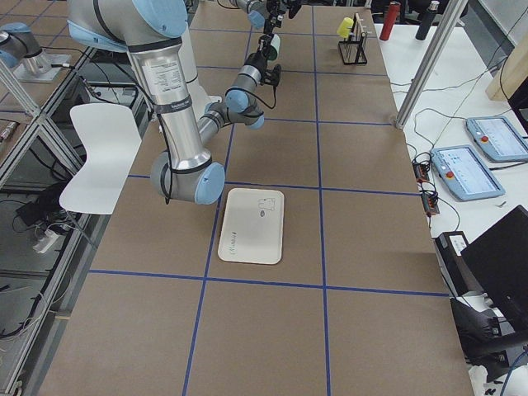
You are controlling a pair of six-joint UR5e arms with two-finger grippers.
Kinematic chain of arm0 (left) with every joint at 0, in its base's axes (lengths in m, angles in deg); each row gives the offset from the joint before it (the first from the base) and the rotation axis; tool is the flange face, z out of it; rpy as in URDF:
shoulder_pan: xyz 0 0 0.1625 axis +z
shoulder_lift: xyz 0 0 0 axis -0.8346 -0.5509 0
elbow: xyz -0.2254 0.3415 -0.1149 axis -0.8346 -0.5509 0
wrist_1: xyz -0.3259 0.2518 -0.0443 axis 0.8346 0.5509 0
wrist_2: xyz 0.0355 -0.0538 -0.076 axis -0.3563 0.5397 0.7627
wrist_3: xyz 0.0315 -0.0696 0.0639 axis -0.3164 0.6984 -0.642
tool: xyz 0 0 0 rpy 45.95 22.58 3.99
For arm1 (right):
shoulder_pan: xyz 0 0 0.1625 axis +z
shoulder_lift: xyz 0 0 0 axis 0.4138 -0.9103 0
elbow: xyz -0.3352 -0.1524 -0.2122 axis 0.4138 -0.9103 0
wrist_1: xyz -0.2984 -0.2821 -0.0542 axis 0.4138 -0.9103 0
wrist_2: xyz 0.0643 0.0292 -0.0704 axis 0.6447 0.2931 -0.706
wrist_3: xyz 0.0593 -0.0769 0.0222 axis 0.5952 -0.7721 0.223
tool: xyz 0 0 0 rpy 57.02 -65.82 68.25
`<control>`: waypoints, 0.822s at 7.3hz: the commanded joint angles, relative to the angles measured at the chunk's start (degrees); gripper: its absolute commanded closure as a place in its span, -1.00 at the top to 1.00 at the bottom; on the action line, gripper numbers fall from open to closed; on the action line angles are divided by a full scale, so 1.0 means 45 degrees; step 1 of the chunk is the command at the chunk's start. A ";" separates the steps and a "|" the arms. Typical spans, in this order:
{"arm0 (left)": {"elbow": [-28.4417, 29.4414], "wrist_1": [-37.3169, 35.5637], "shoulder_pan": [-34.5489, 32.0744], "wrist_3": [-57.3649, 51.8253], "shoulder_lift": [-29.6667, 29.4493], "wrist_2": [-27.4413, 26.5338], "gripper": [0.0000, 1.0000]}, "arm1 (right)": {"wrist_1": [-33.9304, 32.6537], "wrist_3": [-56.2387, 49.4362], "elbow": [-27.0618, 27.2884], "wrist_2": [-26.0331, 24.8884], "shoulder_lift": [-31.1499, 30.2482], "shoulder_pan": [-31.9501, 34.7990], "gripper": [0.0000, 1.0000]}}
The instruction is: Left arm grabs green cup and hands to right arm on tray
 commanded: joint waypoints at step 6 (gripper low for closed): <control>0.0018 -0.0062 -0.0601 -0.0177 0.0013 0.0035 1.00 | 0.0575 0.0137 0.0054 -0.0023 -0.0259 -0.0007 -1.00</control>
